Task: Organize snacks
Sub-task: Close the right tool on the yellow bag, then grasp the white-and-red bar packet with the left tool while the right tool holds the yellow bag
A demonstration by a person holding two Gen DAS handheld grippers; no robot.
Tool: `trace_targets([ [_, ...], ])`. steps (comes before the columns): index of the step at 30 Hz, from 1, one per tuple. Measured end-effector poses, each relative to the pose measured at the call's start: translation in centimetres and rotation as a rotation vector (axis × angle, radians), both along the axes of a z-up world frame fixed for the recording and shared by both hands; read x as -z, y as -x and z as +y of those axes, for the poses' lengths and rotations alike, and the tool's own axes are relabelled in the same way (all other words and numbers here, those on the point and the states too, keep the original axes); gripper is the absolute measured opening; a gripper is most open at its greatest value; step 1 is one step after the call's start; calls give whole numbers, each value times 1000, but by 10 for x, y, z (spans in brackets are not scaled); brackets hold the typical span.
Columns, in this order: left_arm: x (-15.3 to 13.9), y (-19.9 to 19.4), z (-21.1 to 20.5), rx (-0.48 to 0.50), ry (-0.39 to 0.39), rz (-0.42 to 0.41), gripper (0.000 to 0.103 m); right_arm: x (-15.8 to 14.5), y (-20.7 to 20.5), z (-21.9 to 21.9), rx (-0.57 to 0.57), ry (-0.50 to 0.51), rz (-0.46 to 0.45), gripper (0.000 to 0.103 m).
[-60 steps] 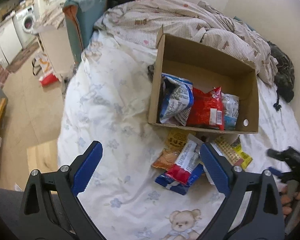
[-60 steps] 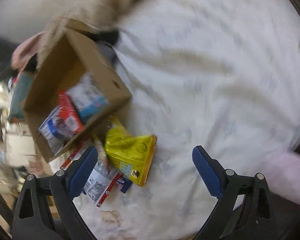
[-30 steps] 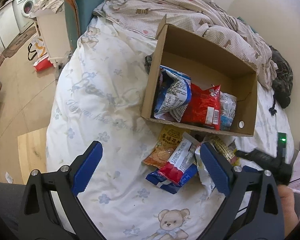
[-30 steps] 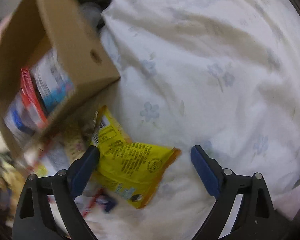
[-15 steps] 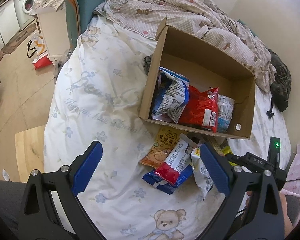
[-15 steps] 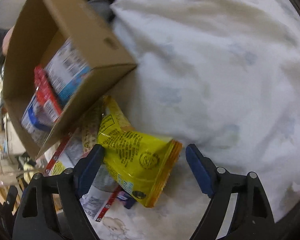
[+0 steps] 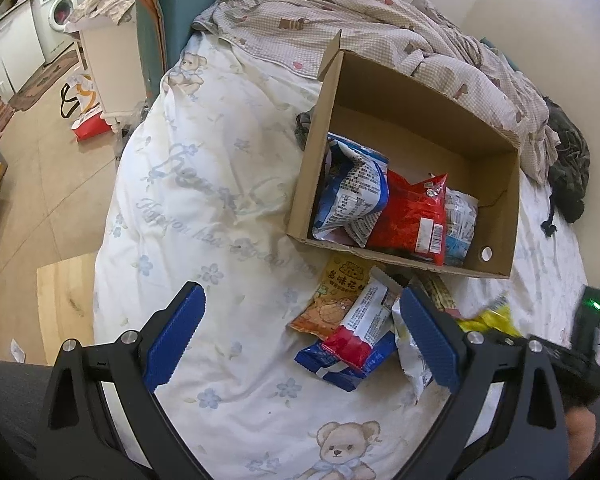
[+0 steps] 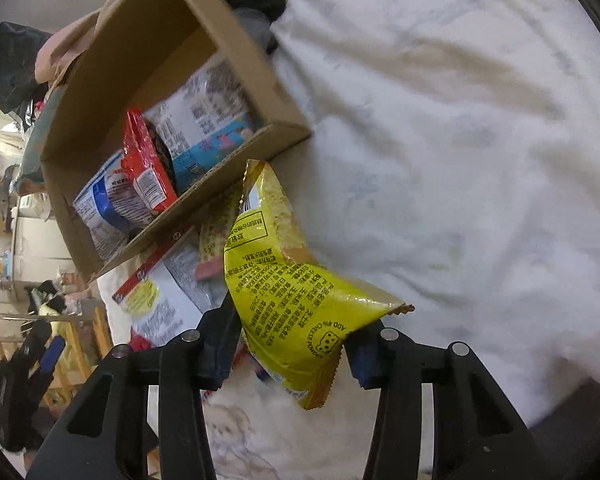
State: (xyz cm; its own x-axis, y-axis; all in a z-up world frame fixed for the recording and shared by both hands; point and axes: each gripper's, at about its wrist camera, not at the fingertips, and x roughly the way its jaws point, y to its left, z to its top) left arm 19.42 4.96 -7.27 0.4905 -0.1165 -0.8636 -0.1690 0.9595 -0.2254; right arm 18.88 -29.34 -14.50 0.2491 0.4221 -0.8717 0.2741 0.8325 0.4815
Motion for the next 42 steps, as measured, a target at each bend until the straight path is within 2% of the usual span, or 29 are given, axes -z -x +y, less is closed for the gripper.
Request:
trace_targets([
  [3,1,0,-4,14,-13,0,97,-24,13,-12,17,28,-32,47],
  [5,2,0,-5,18,-13,1,97,-44,25,-18,34,-38,-116,47],
  [7,4,0,-6,23,-22,5,97,-62,28,-18,18,-57,-206,47],
  [10,8,-1,-8,34,-26,17,97,-70,34,-20,-1,-120,-268,47],
  [14,18,-3,-10,50,-23,45,95,-62,28,-9,-5,-147,-260,47],
  [16,25,-4,-15,75,-28,71,89,-60,25,-9,-6,-160,-249,47],
  [21,55,-12,-30,145,-43,172,85,-62,22,-13,6,-182,-259,47],
  [22,59,-15,-34,159,-31,182,80,-61,22,-13,9,-185,-259,47],
  [24,65,-23,-44,214,-23,199,77,-60,26,-15,12,-190,-252,47],
  [27,72,-36,-68,361,-25,236,76,-57,27,-18,17,-199,-244,47],
  [30,76,-43,-81,406,-61,227,70,-57,27,-16,10,-197,-243,47],
  [31,79,-45,-84,420,-61,233,61,-57,27,-15,6,-197,-242,47],
  [32,82,-45,-86,432,-62,242,46,-56,26,-15,4,-196,-241,47],
  [34,87,-43,-89,452,-64,257,36,-56,25,-13,2,-191,-241,47],
  [37,84,-36,-95,481,-93,242,29,-57,24,-13,1,-186,-247,47],
  [42,73,-28,-88,448,-80,238,28,-58,23,-8,-12,-173,-253,47],
])
